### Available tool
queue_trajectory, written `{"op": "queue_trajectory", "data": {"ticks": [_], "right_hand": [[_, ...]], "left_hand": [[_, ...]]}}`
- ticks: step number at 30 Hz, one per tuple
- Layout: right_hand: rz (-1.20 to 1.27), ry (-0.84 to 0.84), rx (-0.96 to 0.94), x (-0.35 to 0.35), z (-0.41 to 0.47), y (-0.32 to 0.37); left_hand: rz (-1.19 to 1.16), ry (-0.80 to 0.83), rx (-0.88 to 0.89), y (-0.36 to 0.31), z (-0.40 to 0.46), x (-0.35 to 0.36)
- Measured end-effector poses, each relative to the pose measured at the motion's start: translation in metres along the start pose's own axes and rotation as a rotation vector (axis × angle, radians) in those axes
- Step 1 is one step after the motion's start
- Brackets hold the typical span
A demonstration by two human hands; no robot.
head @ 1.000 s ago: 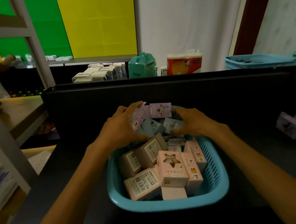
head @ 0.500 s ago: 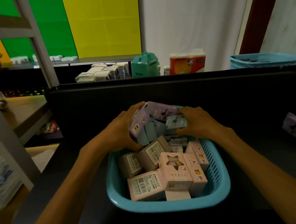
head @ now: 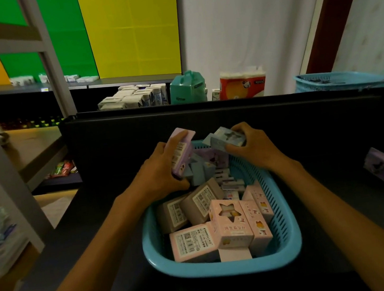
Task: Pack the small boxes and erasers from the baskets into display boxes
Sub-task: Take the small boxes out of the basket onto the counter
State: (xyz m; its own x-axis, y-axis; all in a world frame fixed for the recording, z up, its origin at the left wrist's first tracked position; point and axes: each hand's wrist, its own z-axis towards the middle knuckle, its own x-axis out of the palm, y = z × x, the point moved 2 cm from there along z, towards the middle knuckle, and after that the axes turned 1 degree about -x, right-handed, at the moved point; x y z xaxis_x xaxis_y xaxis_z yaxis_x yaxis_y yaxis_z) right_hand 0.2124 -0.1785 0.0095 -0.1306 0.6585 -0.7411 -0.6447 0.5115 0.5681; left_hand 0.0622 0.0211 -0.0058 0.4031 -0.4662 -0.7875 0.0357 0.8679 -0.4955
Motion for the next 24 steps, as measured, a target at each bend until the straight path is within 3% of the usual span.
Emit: {"op": "queue_trajectory", "data": {"ticks": [4, 9, 16, 24], "right_hand": [[-0.034, 0.193, 0.011, 0.017, 0.015, -0.003], [-0.117, 0.280, 0.001, 0.027, 0.029, -0.008], [-0.376, 0.290, -0.078, 0.039, 0.036, -0.022], [-0.236, 0.319, -0.062, 0.035, 0.028, -0.017]], "left_hand": [[-0.043, 0.019, -0.013, 0.004, 0.009, 0.004], [-0.090, 0.041, -0.016, 0.013, 0.017, 0.005], [-0.092, 0.009, 0.037, 0.015, 0.016, 0.003], [-0.120, -0.055, 0.084, 0.013, 0.010, 0.002]]}}
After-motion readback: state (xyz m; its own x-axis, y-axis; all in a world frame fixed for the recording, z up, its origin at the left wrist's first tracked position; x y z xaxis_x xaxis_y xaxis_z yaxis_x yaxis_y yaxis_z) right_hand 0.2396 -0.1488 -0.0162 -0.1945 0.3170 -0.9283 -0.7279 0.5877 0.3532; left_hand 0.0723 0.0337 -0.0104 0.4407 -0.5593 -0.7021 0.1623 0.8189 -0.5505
